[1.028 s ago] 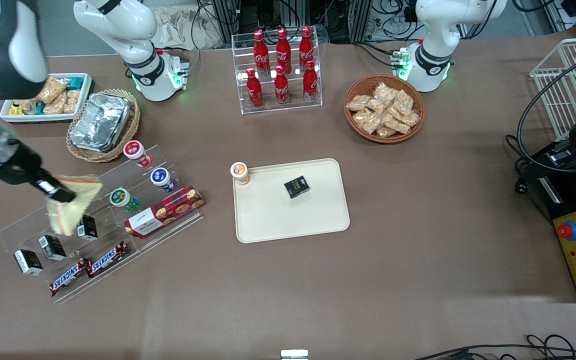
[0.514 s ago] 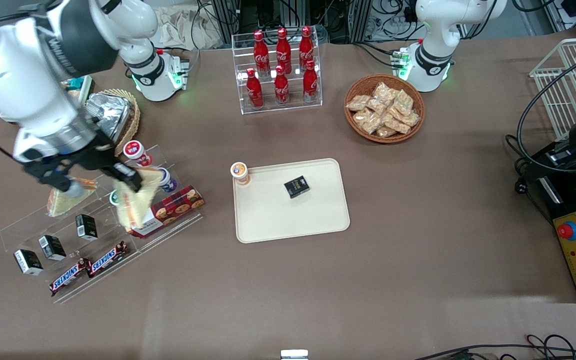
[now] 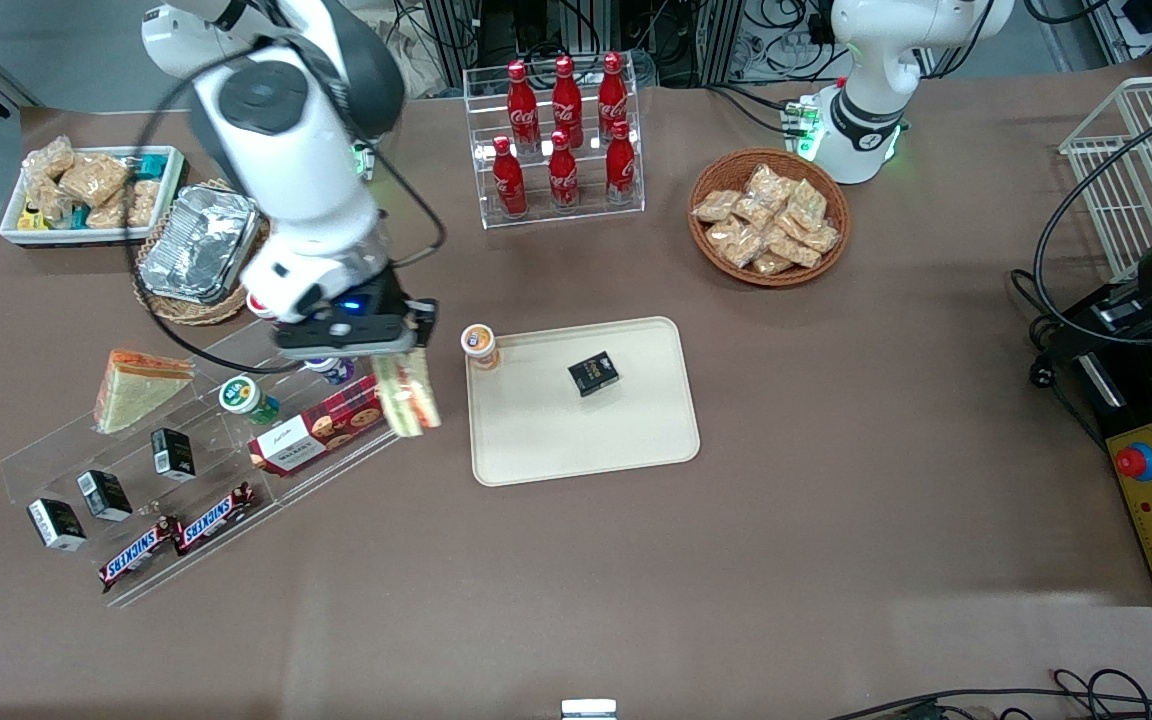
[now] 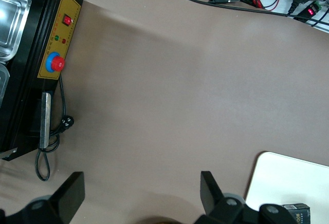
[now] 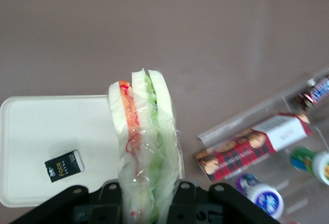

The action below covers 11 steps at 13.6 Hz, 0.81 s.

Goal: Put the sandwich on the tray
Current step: 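Lower the sandwich onto the tray beside the black tissue pack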

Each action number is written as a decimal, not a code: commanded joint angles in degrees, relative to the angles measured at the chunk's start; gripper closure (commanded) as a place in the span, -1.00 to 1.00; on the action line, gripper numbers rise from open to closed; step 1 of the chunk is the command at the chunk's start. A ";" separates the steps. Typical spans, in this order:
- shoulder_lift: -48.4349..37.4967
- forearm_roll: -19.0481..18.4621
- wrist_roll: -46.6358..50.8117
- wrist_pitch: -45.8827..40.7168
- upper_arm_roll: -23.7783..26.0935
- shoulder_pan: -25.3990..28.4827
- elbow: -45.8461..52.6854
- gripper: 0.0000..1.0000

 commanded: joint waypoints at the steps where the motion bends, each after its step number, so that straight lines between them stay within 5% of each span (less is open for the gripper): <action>1: 5.85 -9.36 -3.98 5.72 5.71 0.02 1.35 1.00; 3: 12.26 -19.12 -6.45 9.14 9.50 0.55 1.44 1.00; 5: 17.80 -24.41 -11.87 15.64 10.92 0.55 1.36 1.00; 11: 27.57 -26.63 -35.43 26.30 10.48 -0.06 1.53 1.00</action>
